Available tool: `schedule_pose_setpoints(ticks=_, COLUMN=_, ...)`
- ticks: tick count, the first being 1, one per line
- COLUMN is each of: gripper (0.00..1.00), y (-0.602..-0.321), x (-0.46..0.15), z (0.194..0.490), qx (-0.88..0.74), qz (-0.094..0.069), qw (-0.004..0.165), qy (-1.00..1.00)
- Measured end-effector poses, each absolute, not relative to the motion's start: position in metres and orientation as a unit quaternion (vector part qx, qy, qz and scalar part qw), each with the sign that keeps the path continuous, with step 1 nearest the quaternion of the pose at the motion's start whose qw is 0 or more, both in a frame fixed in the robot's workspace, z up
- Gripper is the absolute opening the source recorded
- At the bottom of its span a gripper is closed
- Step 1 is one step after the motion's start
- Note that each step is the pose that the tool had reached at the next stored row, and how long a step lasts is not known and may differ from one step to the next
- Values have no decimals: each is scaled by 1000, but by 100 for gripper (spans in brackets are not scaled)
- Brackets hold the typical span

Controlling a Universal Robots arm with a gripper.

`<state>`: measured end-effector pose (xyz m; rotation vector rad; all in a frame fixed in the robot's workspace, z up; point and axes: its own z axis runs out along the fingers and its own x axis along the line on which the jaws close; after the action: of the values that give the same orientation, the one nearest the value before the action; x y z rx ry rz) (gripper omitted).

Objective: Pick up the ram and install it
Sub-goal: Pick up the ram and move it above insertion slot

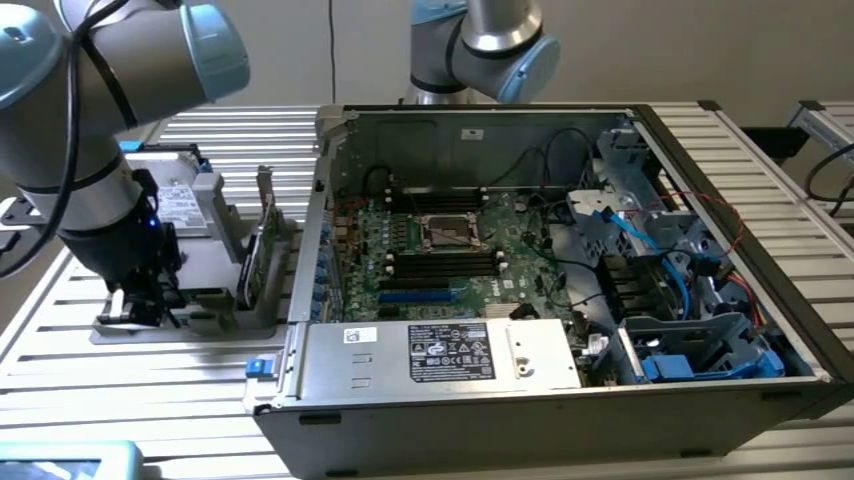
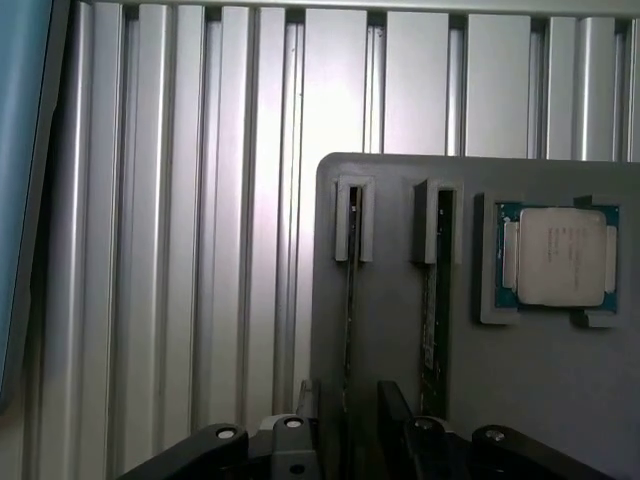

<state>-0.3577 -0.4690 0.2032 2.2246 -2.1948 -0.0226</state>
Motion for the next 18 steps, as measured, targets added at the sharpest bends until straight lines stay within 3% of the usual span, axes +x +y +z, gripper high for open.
schedule_pose_setpoints(ticks=8, gripper=36, y=-469, x=-358, z=199, qx=712, qz=-8, qw=9, qy=-702)
schedule_pose_setpoints(ticks=11, gripper=28, y=-469, x=-358, z=199, qx=712, qz=-8, qw=9, qy=-702)
schedule_pose_setpoints(ticks=14, gripper=12, y=-469, x=-358, z=201, qx=712, qz=-8, qw=9, qy=-702)
schedule_pose_setpoints(ticks=18, gripper=12, y=-470, x=-359, z=219, qx=712, qz=-8, qw=9, qy=-702)
